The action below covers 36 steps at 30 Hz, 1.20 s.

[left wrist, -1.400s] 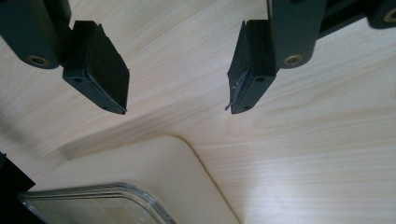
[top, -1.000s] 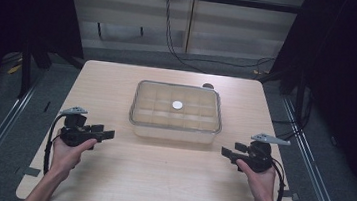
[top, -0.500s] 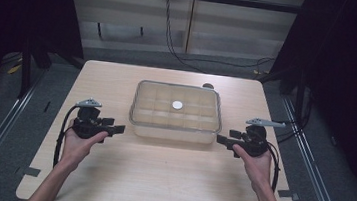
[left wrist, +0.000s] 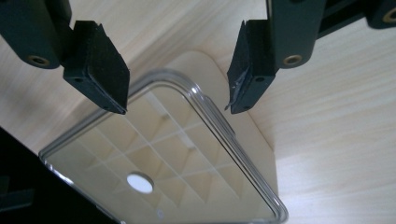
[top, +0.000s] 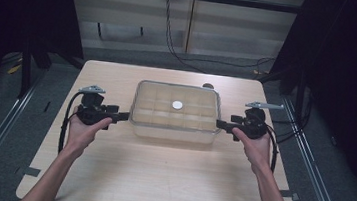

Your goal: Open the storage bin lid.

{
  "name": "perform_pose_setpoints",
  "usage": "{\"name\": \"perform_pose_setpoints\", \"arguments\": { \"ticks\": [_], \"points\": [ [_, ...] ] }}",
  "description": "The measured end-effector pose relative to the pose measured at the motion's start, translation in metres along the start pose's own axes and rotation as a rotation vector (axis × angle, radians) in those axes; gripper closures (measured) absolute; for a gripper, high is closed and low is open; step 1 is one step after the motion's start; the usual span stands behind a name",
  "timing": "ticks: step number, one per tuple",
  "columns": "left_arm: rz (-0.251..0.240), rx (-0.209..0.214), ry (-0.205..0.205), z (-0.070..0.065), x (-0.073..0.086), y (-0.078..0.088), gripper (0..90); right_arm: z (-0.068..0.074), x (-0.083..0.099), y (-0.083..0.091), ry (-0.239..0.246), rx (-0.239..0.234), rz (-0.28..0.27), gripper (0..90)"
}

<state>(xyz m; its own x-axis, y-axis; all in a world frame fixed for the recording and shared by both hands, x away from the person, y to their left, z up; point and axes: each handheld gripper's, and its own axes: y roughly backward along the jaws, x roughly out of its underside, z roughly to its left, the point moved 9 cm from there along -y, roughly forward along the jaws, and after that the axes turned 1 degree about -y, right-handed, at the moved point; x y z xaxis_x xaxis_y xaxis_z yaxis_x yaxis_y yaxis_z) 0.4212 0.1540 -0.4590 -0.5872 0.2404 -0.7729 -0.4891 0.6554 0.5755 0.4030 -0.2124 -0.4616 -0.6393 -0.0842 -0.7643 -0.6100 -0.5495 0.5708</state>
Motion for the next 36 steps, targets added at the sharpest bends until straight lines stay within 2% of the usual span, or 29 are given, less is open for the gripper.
{"name": "perform_pose_setpoints", "arguments": {
  "ticks": [4,11,13,16,20,22,23,25,27,30,33,36],
  "points": [
    [-0.010,-0.003,0.011,0.003,-0.007,-0.002,38.3,-0.005,-0.008,-0.006,-0.002,-0.008,0.015,26.6],
    [0.012,0.012,0.041,0.012,-0.012,-0.019,39.0,-0.018,-0.020,-0.020,0.003,0.004,0.043,30.3],
    [0.025,0.010,0.043,0.014,-0.013,-0.024,39.8,-0.020,-0.025,-0.022,0.007,-0.002,0.044,34.4],
    [0.027,0.011,0.042,0.016,-0.015,-0.027,41.2,-0.022,-0.031,-0.025,0.015,0.004,0.041,35.8],
    [0.031,0.016,0.026,0.016,-0.018,-0.031,44.1,-0.026,-0.040,-0.035,0.036,0.013,0.067,40.3],
    [0.036,0.020,0.024,0.017,-0.017,-0.032,46.7,-0.027,-0.043,-0.038,0.037,0.009,0.061,42.9],
    [0.031,0.018,0.037,0.018,-0.016,-0.035,46.8,-0.029,-0.045,-0.040,0.038,0.013,0.049,44.8],
    [0.040,0.015,0.032,0.019,-0.014,-0.038,47.3,-0.032,-0.045,-0.044,0.022,0.005,0.045,45.4],
    [0.040,0.016,0.039,0.019,-0.014,-0.041,47.1,-0.038,-0.042,-0.050,0.023,0.031,0.064,46.4],
    [0.045,0.010,0.038,0.020,-0.013,-0.044,47.1,-0.042,-0.039,-0.055,0.020,0.037,0.079,46.6],
    [0.044,0.006,0.040,0.021,-0.011,-0.047,48.2,-0.050,-0.035,-0.064,0.003,0.045,0.090,44.3],
    [0.057,0.011,0.041,0.022,-0.008,-0.050,48.2,-0.052,-0.034,-0.067,-0.007,0.044,0.090,43.2]
  ]
}}
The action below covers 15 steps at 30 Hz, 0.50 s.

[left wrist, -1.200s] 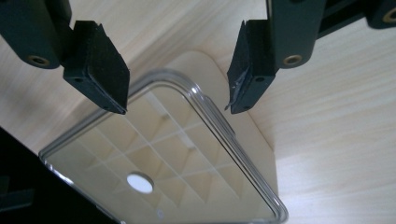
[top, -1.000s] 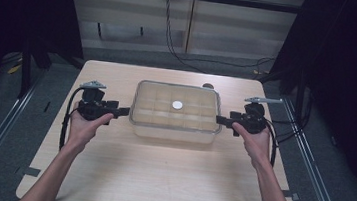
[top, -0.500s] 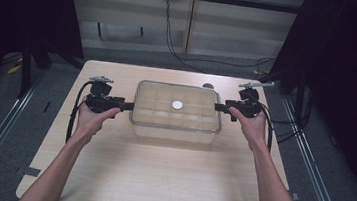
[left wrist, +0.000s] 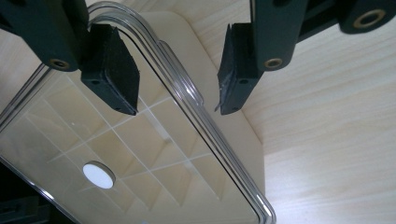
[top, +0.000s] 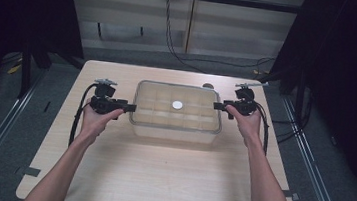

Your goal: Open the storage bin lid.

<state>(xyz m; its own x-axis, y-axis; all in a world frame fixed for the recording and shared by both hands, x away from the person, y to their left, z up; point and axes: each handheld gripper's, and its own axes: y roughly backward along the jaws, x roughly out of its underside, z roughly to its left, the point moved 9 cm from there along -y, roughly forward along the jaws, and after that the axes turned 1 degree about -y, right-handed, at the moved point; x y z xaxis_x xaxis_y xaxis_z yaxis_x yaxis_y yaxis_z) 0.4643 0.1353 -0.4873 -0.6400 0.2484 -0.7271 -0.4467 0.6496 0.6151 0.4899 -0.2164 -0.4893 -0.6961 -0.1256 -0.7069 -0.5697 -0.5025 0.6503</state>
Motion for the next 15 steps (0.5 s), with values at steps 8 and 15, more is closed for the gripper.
{"name": "perform_pose_setpoints", "arguments": {
  "ticks": [8,15],
  "points": [
    [0.015,0.002,0.017,-0.002,0.003,-0.010,47.0,-0.004,0.003,-0.012,-0.011,0.009,0.001,41.3],
    [0.009,0.020,0.034,-0.005,0.002,-0.016,46.9,-0.006,0.001,-0.018,-0.034,-0.003,-0.010,41.6]
  ]
}}
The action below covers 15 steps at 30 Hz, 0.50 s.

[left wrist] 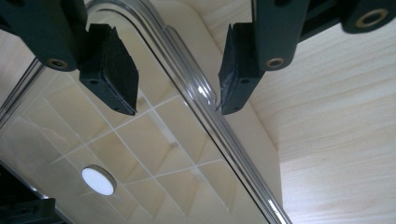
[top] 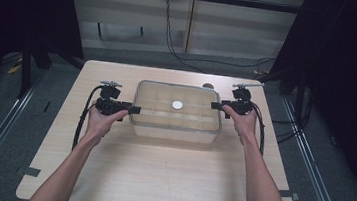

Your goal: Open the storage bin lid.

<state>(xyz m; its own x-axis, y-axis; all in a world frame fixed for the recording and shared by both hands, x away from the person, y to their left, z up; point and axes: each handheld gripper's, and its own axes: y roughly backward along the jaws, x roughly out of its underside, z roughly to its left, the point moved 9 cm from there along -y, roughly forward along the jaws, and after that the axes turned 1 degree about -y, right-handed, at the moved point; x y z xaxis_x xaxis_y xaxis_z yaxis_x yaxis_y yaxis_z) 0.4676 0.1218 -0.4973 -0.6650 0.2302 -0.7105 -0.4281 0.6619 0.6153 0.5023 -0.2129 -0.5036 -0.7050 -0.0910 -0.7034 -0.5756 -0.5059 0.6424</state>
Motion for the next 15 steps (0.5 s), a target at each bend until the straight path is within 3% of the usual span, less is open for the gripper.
{"name": "perform_pose_setpoints", "arguments": {
  "ticks": [4,8,15],
  "points": [
    [-0.005,0.003,0.016,0.0024,-0.0019,-0.0010,47.6,-0.0006,-0.0020,-0.0024,0.005,0.000,-0.005,43.0],
    [-0.001,0.008,0.012,0.0032,-0.0020,-0.0011,49.0,-0.0002,-0.0059,-0.0049,0.023,0.029,0.003,42.1],
    [-0.005,0.042,0.047,0.0037,-0.0015,-0.0046,45.8,-0.0021,-0.0058,-0.0082,-0.024,0.004,-0.002,41.2]
  ]
}}
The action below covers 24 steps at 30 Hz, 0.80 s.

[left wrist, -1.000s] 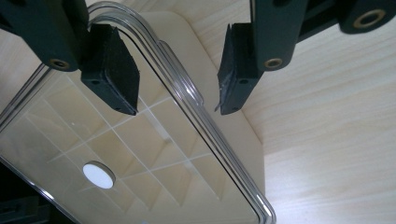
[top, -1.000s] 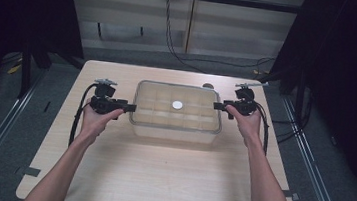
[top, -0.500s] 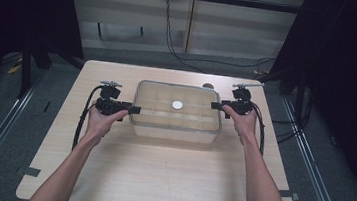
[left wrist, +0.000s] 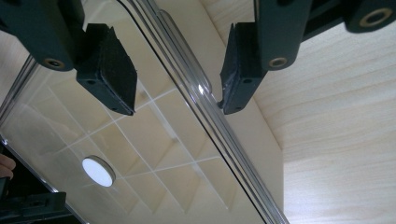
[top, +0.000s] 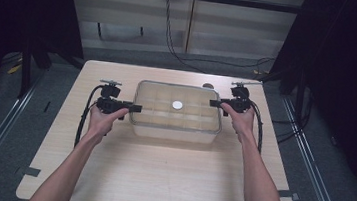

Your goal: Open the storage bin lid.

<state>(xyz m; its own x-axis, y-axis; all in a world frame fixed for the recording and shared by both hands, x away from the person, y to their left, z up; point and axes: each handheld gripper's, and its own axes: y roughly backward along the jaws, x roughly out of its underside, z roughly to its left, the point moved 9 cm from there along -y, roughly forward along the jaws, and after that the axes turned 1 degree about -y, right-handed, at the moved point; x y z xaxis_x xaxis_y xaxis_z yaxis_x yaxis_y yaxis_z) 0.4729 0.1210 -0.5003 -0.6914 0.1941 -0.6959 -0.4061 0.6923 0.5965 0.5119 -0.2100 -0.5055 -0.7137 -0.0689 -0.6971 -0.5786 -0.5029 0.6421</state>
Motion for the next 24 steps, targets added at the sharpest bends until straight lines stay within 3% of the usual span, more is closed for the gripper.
{"name": "perform_pose_setpoints", "arguments": {
  "ticks": [4,8,9,10,11,12,15,17,22,24],
  "points": [
    [0.003,0.011,0.006,-0.001,0.000,-0.001,45.5,0.000,-0.003,0.003,0.019,0.038,-0.016,47.6],
    [0.002,0.007,0.007,-0.001,0.000,-0.002,45.3,0.002,-0.007,0.007,0.021,0.029,-0.032,48.8],
    [0.006,0.002,0.002,-0.001,0.000,-0.002,45.2,0.003,-0.009,0.009,0.021,0.020,-0.040,50.8],
    [0.006,0.002,0.002,-0.001,0.000,-0.002,45.1,0.004,-0.010,0.011,0.026,0.018,-0.047,58.7],
    [0.009,0.003,0.002,-0.001,0.000,-0.002,45.1,0.006,-0.011,0.011,0.013,-0.019,-0.051,56.3],
    [0.012,-0.002,0.000,-0.001,0.000,-0.001,45.1,0.004,-0.010,0.010,0.004,0.004,-0.046,53.8],
    [0.015,-0.008,-0.001,-0.002,-0.001,-0.001,45.0,0.007,-0.012,0.007,-0.010,-0.009,-0.060,46.8],
    [0.018,-0.006,-0.004,-0.002,0.000,-0.001,45.0,0.004,-0.013,0.006,0.003,0.045,-0.059,43.1],
    [0.020,-0.005,-0.006,-0.002,0.000,-0.001,45.0,0.000,-0.006,0.001,-0.013,0.044,-0.022,40.7],
    [0.026,-0.008,-0.005,-0.002,-0.001,-0.001,45.0,0.000,-0.004,-0.003,-0.058,0.010,-0.006,39.6]
  ]
}}
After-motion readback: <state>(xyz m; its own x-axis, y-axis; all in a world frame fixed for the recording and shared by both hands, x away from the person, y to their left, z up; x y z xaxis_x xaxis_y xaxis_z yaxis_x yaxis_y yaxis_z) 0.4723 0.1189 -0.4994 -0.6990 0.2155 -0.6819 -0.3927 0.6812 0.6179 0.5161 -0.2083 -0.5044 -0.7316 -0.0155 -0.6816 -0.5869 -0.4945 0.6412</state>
